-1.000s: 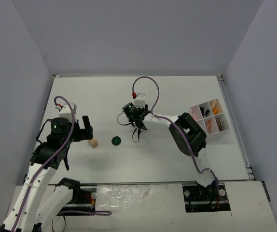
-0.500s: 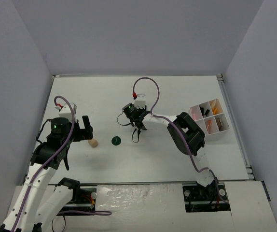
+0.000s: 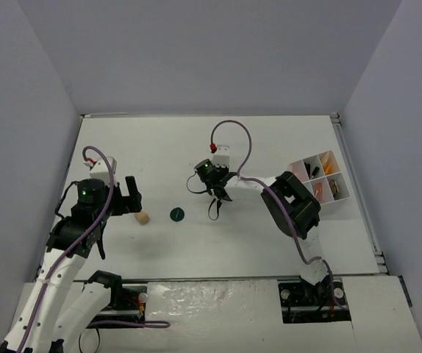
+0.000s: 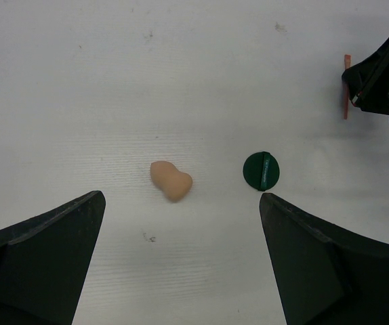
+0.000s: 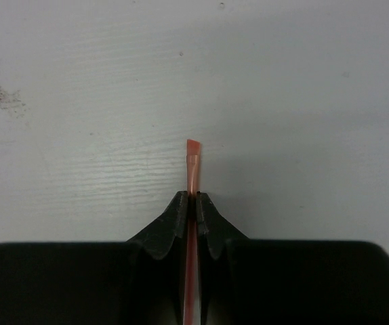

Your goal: Organize the makeup

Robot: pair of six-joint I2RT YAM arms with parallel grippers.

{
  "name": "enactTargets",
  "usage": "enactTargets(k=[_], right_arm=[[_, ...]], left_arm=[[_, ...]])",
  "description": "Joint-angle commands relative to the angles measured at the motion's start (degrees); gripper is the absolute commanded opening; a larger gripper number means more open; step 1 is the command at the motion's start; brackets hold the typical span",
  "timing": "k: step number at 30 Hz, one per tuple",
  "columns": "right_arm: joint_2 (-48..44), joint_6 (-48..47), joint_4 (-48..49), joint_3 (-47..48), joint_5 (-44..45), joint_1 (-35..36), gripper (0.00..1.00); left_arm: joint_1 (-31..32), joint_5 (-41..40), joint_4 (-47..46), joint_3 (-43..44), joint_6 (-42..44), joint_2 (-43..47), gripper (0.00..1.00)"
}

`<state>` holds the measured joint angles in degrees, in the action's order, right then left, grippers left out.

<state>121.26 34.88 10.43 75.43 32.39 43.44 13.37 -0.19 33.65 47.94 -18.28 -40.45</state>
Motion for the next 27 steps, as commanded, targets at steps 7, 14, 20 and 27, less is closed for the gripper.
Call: enactTargets(k=[7, 14, 20, 27], right_arm=[[-25.4, -16.2, 8.9, -20.9, -1.7, -5.5, 0.00], [-50.7, -30.5, 17.0, -36.3, -1.5, -13.6, 0.00], [-63.8, -40.6, 23.2, -45.5, 0.3, -23.2, 0.00], [-62.5, -46.6, 30.8, -48.5, 2.1, -28.7, 0.00]], left_arm=[[-0.4, -0.6, -2.4, 0.3, -0.1, 0.5, 0.97], [-0.5, -0.7, -2.4, 0.3, -0.1, 0.6, 0.97], [-0.6, -0.9, -2.2, 0.5, -0.1, 0.7, 0.97], [-0.6, -0.5, -2.6, 0.3, 0.0, 1.4, 0.97]])
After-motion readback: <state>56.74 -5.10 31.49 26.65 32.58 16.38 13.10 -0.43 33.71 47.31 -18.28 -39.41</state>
